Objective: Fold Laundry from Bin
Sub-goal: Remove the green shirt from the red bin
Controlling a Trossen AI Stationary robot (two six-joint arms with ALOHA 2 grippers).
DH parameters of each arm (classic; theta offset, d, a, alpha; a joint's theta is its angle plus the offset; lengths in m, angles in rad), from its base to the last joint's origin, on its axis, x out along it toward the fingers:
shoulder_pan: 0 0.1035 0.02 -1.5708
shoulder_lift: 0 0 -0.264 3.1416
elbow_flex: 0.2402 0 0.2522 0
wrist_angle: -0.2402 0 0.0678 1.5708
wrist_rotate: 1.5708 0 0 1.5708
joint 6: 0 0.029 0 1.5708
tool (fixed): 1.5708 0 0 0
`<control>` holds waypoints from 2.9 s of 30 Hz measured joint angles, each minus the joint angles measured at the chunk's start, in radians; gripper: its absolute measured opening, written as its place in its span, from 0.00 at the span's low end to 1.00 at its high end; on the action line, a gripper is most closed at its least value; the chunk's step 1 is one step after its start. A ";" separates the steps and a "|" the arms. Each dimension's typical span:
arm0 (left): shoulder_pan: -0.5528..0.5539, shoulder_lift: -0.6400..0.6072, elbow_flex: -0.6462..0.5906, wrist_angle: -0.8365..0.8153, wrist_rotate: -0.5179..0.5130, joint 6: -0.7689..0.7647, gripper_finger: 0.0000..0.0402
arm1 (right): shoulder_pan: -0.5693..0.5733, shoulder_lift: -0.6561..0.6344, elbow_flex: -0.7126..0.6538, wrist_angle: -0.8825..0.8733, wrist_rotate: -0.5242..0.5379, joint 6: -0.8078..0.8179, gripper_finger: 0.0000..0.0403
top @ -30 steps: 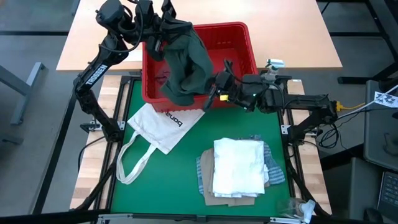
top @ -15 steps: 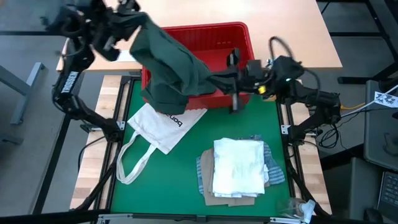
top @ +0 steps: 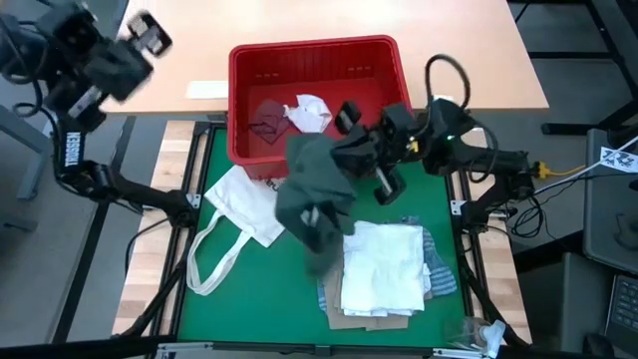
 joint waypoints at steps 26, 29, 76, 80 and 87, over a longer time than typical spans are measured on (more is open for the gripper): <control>-0.122 0.057 -0.003 -0.521 -0.095 0.594 0.00 | -0.068 -0.034 0.099 -0.060 0.175 -0.297 0.01; -0.120 0.074 -0.002 -0.518 -0.184 0.631 0.01 | -0.103 -0.035 0.143 -0.090 0.182 -0.301 0.01; -0.243 0.357 -0.003 -0.912 -0.350 0.654 0.33 | -0.193 -0.034 0.236 -0.245 0.182 -0.423 0.01; -0.254 0.334 -0.003 -0.947 -0.310 0.633 0.33 | -0.193 -0.034 0.236 -0.244 0.181 -0.428 0.01; -0.321 0.349 -0.002 -0.939 -0.310 0.629 0.33 | -0.193 -0.034 0.236 -0.243 0.181 -0.428 0.01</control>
